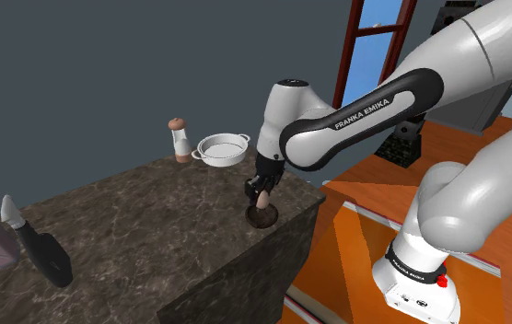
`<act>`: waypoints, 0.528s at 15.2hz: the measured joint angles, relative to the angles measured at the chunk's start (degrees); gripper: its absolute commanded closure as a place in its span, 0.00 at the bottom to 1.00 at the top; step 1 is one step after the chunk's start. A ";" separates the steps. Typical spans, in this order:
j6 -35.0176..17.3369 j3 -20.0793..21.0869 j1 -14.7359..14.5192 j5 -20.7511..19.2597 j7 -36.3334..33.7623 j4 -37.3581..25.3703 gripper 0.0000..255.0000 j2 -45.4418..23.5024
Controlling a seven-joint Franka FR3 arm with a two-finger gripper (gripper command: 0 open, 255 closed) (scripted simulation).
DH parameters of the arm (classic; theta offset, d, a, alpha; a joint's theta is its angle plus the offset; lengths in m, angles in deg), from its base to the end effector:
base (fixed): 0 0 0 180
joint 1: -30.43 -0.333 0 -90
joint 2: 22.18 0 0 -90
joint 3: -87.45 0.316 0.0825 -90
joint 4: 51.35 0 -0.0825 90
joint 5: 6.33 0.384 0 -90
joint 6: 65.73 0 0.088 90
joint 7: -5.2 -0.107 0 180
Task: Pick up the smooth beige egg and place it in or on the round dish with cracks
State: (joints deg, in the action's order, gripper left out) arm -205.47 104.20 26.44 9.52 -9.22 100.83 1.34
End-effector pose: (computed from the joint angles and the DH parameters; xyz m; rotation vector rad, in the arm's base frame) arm 0.3833 0.1421 0.3854 -2.9959 0.1459 -0.2332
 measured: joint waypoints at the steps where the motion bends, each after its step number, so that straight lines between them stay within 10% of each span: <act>1: -0.80 0.13 0.00 0.04 0.01 0.20 1.00 -0.60; 8: -4.96 0.50 -0.12 0.49 0.46 1.95 1.00 -3.01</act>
State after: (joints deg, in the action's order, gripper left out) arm -210.43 104.70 26.32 10.00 -8.77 102.78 -1.67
